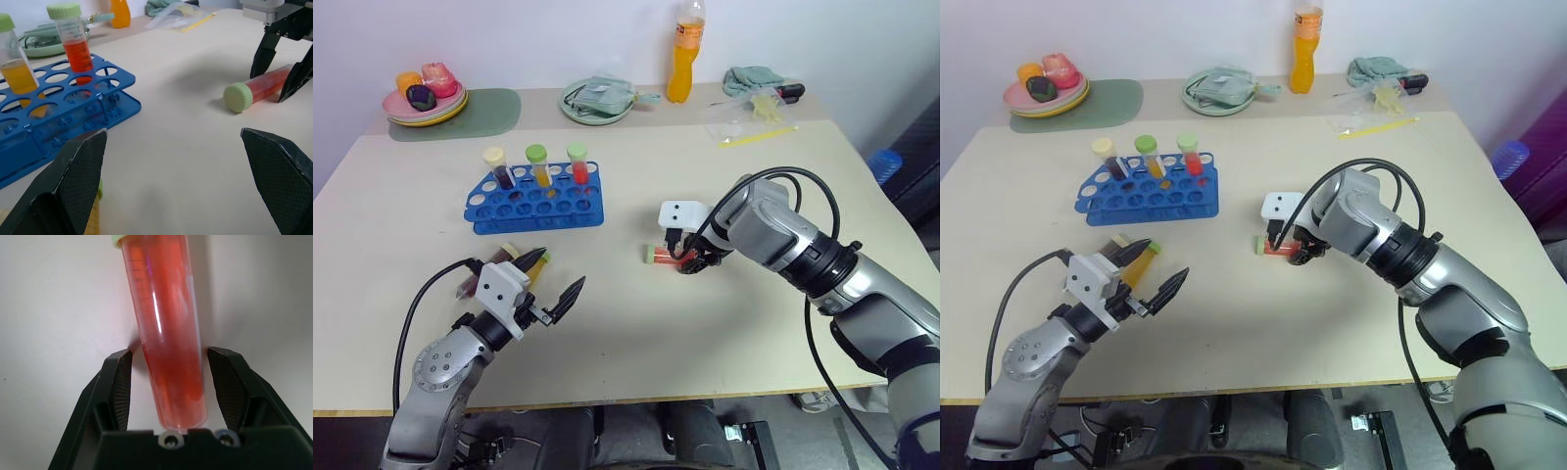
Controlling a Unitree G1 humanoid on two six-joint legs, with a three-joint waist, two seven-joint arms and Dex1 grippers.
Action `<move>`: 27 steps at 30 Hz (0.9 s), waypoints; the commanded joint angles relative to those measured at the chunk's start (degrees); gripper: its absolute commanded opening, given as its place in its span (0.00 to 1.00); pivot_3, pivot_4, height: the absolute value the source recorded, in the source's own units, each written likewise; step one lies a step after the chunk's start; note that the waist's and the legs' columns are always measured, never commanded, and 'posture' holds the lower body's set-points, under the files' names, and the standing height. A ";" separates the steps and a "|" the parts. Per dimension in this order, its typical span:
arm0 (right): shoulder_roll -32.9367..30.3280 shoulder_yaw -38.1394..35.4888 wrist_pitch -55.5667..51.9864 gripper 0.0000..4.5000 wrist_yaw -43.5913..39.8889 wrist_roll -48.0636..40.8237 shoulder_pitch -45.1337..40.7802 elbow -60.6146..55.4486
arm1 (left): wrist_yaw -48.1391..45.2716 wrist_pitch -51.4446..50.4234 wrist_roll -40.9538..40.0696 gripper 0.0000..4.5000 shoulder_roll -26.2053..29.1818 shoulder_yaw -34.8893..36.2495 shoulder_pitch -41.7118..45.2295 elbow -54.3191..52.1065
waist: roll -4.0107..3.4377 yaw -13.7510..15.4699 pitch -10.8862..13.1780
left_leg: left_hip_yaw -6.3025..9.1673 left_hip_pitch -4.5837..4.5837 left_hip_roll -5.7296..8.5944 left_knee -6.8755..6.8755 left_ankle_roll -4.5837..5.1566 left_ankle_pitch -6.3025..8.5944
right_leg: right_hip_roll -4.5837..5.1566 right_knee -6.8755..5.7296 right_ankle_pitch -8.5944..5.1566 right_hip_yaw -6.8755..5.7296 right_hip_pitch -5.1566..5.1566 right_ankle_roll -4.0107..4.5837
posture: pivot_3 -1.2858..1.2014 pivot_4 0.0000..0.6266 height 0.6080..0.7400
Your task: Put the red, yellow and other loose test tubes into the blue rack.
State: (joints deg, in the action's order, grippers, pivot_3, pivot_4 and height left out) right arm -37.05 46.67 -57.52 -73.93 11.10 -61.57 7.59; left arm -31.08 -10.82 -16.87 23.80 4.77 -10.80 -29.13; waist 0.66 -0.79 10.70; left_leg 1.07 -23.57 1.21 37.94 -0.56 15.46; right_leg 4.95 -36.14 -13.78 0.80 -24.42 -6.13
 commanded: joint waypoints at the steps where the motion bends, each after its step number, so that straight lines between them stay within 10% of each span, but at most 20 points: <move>1: 0.59 -0.73 -0.31 0.59 0.94 1.12 -1.78 0.46 | 0.00 0.09 -0.48 1.00 0.39 -0.11 0.38 -2.28 | 0.00 0.00 0.00 | 0.00 0.00 0.00 0.00 0.00 0.00 | 0.00 0.00 0.01 0.00 0.00 -0.01 | 0.52 0.24 0.92; 10: 2.98 -0.87 -0.10 0.59 2.41 1.68 -3.10 3.98 | 0.12 -0.37 -0.44 1.00 0.49 -0.14 0.23 -2.81 | 0.00 -0.05 0.00 | 0.00 0.00 0.00 0.01 0.00 0.00 | -0.04 -0.01 0.00 0.00 0.00 -0.01 | 0.52 0.24 0.92; 15: 3.03 -0.67 0.31 0.20 1.71 1.85 -3.23 4.34 | 0.11 -0.24 -0.47 1.00 0.50 0.18 -0.26 -2.89 | 0.00 0.00 0.00 | 0.00 0.00 0.00 0.01 0.00 0.00 | -0.10 -0.01 0.01 0.01 0.00 -0.01 | 0.52 0.24 0.92; 22: 3.66 -3.45 -1.15 0.17 1.21 -0.33 -3.78 2.90 | -0.10 0.72 -0.29 1.00 0.36 0.32 -0.89 -2.22 | -0.01 -0.03 0.00 | 0.00 0.00 0.00 0.01 0.00 0.00 | -0.10 -0.01 0.01 0.01 -0.01 -0.02 | 0.52 0.24 0.92; 27: 15.51 -29.92 12.76 0.17 12.84 -15.13 2.39 -2.25 | 0.77 2.39 0.00 1.00 0.02 2.18 -2.60 -1.55 | -0.02 -0.47 0.01 | -0.01 -0.02 -0.04 -0.06 0.00 0.01 | -0.05 0.01 0.05 0.05 -0.05 -0.08 | 0.52 0.24 0.92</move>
State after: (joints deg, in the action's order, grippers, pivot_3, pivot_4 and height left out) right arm -25.34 26.16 -50.03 -66.40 1.22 -58.93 8.17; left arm -30.84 -10.23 -16.78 24.05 5.43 -12.98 -29.43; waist 0.63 -1.26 10.71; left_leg 1.05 -23.58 1.15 37.83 -0.56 15.46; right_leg 4.80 -36.14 -13.72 0.87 -24.49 -6.22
